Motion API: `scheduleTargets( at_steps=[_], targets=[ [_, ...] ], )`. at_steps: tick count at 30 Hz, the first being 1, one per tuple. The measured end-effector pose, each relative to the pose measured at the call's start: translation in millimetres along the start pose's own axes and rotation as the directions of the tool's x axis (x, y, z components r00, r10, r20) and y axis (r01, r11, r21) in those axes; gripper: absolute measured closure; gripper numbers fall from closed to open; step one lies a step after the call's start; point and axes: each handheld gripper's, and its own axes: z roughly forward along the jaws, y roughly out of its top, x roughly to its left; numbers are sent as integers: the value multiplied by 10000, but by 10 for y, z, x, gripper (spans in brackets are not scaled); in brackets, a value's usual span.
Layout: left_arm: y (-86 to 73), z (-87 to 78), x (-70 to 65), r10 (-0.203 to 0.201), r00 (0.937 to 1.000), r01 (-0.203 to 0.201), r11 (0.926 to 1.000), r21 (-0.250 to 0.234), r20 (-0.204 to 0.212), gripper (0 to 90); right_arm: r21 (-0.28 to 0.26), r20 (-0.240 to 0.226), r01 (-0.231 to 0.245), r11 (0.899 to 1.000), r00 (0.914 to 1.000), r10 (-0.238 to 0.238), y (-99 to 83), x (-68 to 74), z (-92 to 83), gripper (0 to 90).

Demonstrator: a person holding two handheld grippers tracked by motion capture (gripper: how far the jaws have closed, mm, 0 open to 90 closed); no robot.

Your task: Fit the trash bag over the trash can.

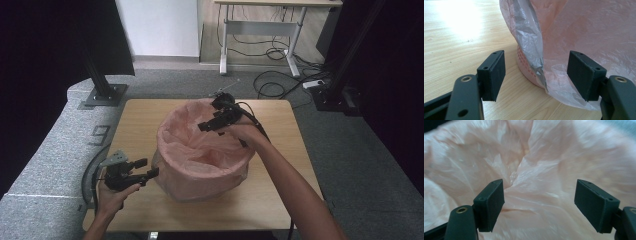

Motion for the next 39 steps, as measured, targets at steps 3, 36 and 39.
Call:
scheduleTargets(
  at_steps=[3,36,39],
  targets=[
    [-1,0,-3,-6,10000,6,10000,5,-5,306,-630,5,-69,9980,10000,69,-27,-35,-190,234],
    [-27,-25,52,-288,9992,287,9996,-52,-281,307,-3937,80,-304,9187,9993,364,-1375,-381,-1206,242],
    [-29,-29,59,-318,9991,316,9995,-68,-288,307,-4074,150,-275,9128,9992,367,-1528,-406,-1203,242]
  ],
)
